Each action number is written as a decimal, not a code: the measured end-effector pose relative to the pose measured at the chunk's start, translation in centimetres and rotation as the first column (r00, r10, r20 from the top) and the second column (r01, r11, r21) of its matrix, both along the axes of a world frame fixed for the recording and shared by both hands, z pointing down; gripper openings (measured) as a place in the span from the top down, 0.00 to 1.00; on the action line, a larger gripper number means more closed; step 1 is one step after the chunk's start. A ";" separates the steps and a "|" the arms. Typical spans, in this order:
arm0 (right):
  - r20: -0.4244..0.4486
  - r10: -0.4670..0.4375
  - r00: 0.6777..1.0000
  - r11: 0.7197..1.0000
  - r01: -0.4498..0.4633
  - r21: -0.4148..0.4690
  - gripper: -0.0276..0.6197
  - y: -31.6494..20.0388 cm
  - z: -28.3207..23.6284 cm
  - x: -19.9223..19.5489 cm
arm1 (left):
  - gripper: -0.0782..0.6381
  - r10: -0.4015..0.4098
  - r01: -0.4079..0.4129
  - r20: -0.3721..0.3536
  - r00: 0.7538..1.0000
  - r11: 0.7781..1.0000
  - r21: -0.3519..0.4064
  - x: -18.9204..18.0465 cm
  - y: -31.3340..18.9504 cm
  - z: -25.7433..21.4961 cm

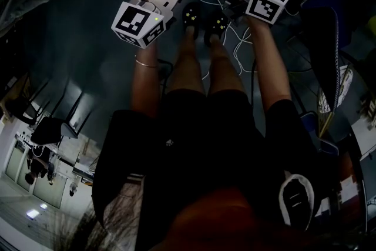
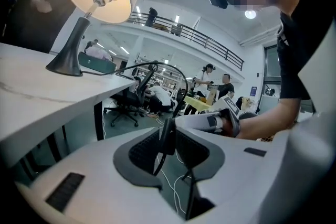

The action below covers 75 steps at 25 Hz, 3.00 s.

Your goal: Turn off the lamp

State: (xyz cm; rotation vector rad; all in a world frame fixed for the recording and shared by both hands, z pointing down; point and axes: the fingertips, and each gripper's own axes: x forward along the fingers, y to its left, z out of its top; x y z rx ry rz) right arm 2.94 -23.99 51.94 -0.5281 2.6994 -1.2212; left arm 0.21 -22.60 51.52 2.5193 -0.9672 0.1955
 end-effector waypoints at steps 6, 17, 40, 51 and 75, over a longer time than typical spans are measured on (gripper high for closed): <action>0.019 -0.041 0.999 0.999 0.040 0.025 0.86 0.4 -0.4 -0.1 | 0.78 0.027 -0.027 -0.001 1.000 0.999 -0.033 0.4 0.2 1.0; -0.063 -0.086 0.994 0.989 0.093 0.118 0.87 1.0 -0.5 -0.6 | 0.78 0.035 -0.036 -0.010 0.999 0.998 -0.056 0.7 0.4 1.3; -0.157 -0.112 0.981 0.971 0.142 0.191 0.87 1.7 0.2 -0.6 | 0.77 0.075 -0.079 -0.034 0.997 0.991 -0.110 1.2 0.6 2.2; -0.087 -0.037 0.996 0.991 0.048 0.128 0.87 1.2 0.6 0.0 | 0.77 0.048 -0.054 -0.058 0.997 0.993 -0.107 1.2 0.4 2.3; -0.043 0.082 0.996 0.995 -0.079 0.055 0.87 0.9 2.3 1.2 | 0.77 0.054 -0.061 -0.043 0.998 0.981 -0.185 1.3 1.3 6.0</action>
